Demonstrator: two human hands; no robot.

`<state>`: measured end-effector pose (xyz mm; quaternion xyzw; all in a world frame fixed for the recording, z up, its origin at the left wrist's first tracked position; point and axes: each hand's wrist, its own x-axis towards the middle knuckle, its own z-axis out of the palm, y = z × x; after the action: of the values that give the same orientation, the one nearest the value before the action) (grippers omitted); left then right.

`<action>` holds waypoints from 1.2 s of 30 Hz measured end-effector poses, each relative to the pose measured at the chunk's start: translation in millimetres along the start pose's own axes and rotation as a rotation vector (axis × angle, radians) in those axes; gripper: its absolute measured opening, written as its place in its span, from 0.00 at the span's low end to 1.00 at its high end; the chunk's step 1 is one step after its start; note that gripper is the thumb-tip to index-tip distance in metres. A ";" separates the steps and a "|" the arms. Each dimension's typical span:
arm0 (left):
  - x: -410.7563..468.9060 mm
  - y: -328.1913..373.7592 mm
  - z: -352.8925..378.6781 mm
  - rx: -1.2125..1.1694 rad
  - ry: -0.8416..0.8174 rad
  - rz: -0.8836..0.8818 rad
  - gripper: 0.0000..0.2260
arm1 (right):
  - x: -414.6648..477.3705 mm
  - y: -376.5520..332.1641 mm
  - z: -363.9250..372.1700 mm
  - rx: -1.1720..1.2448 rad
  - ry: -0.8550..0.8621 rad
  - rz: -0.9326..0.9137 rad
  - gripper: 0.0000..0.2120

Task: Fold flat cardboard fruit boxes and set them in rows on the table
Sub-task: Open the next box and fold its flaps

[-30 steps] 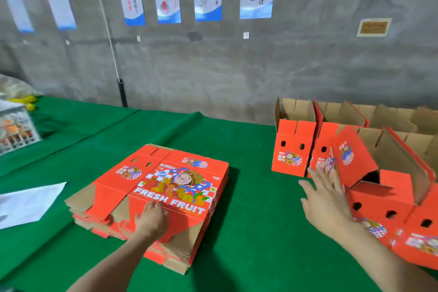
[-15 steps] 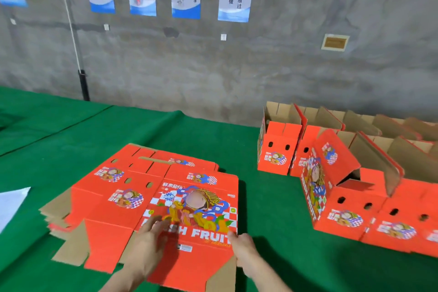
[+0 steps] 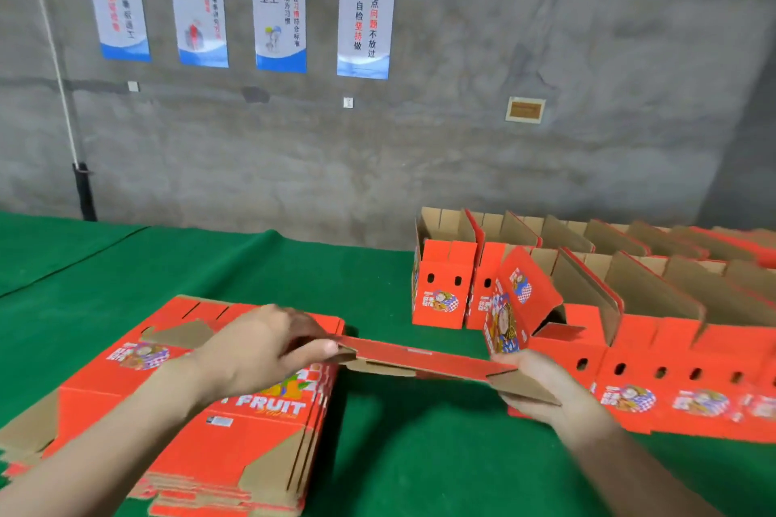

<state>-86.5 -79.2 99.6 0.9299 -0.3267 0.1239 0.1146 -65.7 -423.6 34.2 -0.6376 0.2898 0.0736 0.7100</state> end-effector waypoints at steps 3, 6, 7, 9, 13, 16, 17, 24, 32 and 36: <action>26.4 16.1 -22.8 0.219 -0.036 0.092 0.26 | -26.7 -8.1 -45.5 0.328 -0.136 0.045 0.07; 52.4 24.4 -44.0 0.292 0.031 0.015 0.16 | -52.3 -12.4 -90.9 0.439 -0.177 0.044 0.13; 60.4 27.8 -47.2 0.301 0.068 0.004 0.12 | -59.2 -11.7 -102.5 0.479 -0.161 0.036 0.14; 74.6 42.0 -44.6 0.266 0.121 0.029 0.06 | -66.0 -8.3 -121.0 0.580 -0.090 -0.030 0.14; 101.2 76.7 -29.1 0.170 0.138 0.041 0.04 | -60.6 -7.0 -146.8 0.751 0.045 -0.329 0.23; 115.3 98.4 -21.1 0.172 0.105 -0.011 0.06 | -61.7 -11.2 -152.5 0.359 0.320 -0.748 0.13; 117.2 106.3 -18.6 0.163 0.094 -0.014 0.06 | -61.3 -11.6 -151.0 0.176 0.351 -0.862 0.11; 104.2 143.3 -1.6 0.095 0.096 0.042 0.04 | -59.1 -11.2 -120.9 -0.762 0.146 -0.872 0.12; 104.5 101.6 -17.5 0.068 -0.075 -0.312 0.19 | -75.7 -8.5 -126.1 -0.874 -0.085 -0.969 0.07; 96.1 55.8 -24.9 -0.316 0.085 -0.678 0.17 | -86.8 -5.8 -160.4 -0.816 -0.085 -0.945 0.10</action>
<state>-53.2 -170.0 159.8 0.9502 -0.0103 0.0653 0.3046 -185.2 -553.6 80.0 -0.9131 -0.1035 -0.1183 0.3762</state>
